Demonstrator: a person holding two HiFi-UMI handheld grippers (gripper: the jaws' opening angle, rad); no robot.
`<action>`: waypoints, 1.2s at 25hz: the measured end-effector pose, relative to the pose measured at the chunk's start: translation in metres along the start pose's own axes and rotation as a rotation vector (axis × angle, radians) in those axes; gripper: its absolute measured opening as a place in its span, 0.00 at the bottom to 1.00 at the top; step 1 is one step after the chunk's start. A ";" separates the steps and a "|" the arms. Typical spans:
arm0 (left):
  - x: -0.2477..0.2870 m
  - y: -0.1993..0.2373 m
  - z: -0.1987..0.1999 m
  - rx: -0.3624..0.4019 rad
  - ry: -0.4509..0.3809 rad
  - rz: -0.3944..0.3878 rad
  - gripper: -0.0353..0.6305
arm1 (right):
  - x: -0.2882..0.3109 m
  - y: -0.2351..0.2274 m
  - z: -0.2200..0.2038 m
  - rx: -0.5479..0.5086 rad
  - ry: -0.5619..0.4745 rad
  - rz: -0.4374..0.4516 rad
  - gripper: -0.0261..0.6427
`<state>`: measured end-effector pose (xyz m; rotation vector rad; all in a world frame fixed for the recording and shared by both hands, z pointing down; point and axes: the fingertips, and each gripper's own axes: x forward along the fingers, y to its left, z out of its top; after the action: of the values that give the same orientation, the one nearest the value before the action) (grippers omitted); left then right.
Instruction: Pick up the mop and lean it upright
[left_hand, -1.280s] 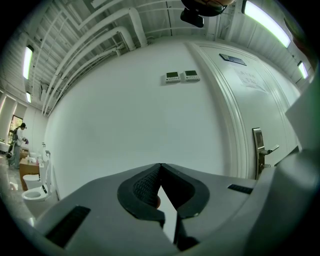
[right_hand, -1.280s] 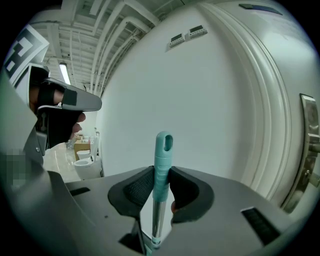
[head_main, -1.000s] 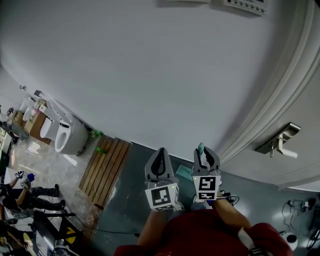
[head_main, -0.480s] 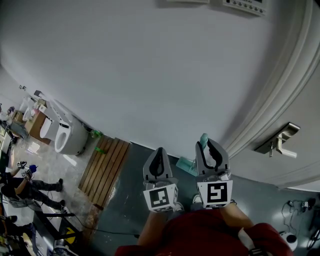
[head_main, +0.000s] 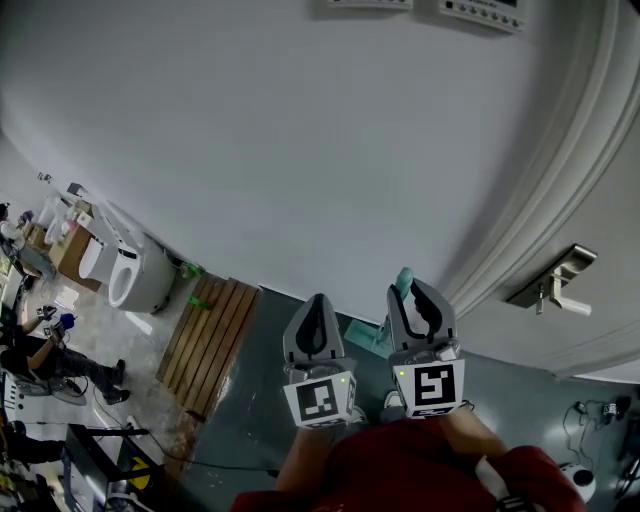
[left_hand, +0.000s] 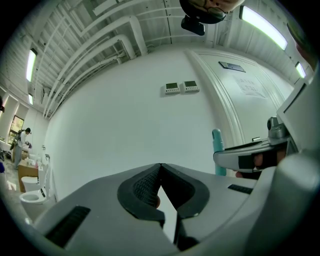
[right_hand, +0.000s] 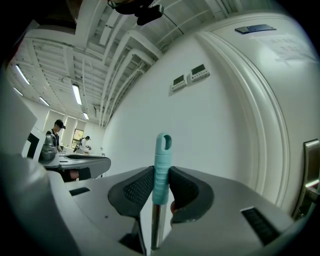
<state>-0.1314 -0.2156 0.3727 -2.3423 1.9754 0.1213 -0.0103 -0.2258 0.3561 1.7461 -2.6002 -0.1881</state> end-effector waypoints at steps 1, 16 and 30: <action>0.001 -0.001 0.001 -0.002 0.000 0.002 0.07 | -0.001 -0.001 -0.002 0.003 0.003 0.003 0.20; 0.000 0.002 0.006 -0.006 0.000 0.032 0.07 | -0.001 0.002 0.000 0.009 -0.004 0.014 0.20; 0.000 0.009 0.005 -0.008 -0.003 0.047 0.07 | 0.007 0.002 -0.008 -0.006 0.008 0.016 0.20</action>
<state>-0.1400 -0.2167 0.3682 -2.2991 2.0333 0.1352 -0.0146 -0.2320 0.3639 1.7199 -2.6046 -0.1887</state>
